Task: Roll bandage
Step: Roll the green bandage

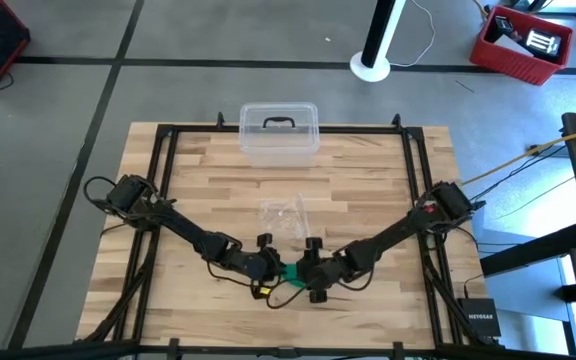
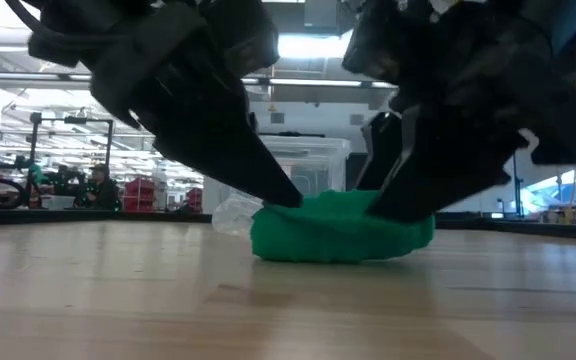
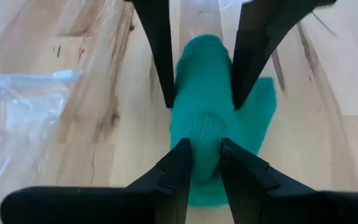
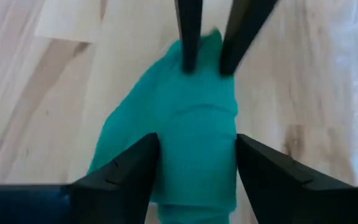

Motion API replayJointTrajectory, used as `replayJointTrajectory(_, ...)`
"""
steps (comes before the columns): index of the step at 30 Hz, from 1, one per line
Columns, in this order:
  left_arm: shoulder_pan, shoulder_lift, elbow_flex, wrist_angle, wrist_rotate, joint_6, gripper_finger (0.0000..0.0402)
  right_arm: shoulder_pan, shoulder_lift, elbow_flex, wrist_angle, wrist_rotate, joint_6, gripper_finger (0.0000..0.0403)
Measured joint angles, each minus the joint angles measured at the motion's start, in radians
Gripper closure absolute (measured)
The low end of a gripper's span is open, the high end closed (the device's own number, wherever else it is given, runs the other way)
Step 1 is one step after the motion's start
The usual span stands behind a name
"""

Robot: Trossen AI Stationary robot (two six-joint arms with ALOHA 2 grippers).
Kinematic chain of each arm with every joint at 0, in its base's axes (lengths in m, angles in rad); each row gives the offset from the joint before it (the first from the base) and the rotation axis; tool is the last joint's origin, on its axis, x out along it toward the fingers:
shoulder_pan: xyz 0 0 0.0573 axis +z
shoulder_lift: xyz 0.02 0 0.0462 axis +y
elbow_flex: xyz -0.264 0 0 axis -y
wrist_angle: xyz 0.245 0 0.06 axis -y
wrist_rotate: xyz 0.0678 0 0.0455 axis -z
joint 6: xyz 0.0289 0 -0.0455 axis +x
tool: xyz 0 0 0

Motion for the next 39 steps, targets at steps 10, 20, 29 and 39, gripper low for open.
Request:
replayJointTrajectory(10, -0.086, -0.044, -0.003, -0.103, -0.059, -0.122, 0.0325, -0.006, 0.038, 0.000, 0.016, 0.003, 0.042, 0.0182)
replayJointTrajectory(20, -0.050, -0.042, -0.001, 0.107, -0.114, 0.040, 0.0325, -0.006, 0.038, -0.001, 0.020, 0.004, 0.043, 0.0182)
replayJointTrajectory(29, -0.005, 0.051, 0.002, 0.096, -0.028, 0.032, 0.0325, -0.006, 0.038, -0.001, 0.020, 0.004, 0.042, 0.0182)
replayJointTrajectory(39, 0.056, 0.087, 0.003, 0.093, -0.011, -0.009, 0.0325, -0.006, 0.034, 0.044, -0.064, 0.002, 0.040, 0.0166)
